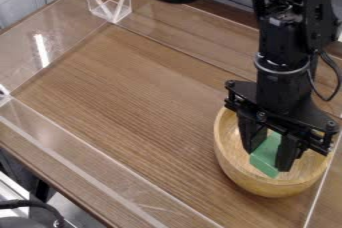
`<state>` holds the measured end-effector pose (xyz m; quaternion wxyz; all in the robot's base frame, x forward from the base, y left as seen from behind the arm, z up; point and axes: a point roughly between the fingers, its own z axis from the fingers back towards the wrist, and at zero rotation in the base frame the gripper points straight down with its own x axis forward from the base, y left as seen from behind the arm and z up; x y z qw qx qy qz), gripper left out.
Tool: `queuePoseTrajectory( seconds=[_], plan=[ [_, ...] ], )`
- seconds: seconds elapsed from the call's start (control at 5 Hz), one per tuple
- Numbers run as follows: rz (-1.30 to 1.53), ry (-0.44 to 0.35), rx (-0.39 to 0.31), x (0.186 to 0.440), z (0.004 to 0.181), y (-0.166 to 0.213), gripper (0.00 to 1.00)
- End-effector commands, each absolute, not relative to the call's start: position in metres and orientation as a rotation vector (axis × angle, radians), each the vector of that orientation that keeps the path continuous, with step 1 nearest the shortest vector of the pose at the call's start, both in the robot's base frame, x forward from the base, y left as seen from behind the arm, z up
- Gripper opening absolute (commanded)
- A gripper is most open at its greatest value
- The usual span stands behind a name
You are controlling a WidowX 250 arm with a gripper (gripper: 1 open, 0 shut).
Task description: Put the green block in the brown bowl
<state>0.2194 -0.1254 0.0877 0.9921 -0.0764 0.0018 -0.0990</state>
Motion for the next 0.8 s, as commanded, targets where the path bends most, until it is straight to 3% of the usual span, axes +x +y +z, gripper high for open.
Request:
queuePoseTrajectory(
  seconds=[0.0, 0.6],
  plan=[
    [-0.208, -0.047, -0.17, 0.2268, 0.098, -0.1326, 0.0],
    [-0.195, -0.048, -0.173, 0.226, 0.0938, -0.1344, 0.0]
  ],
)
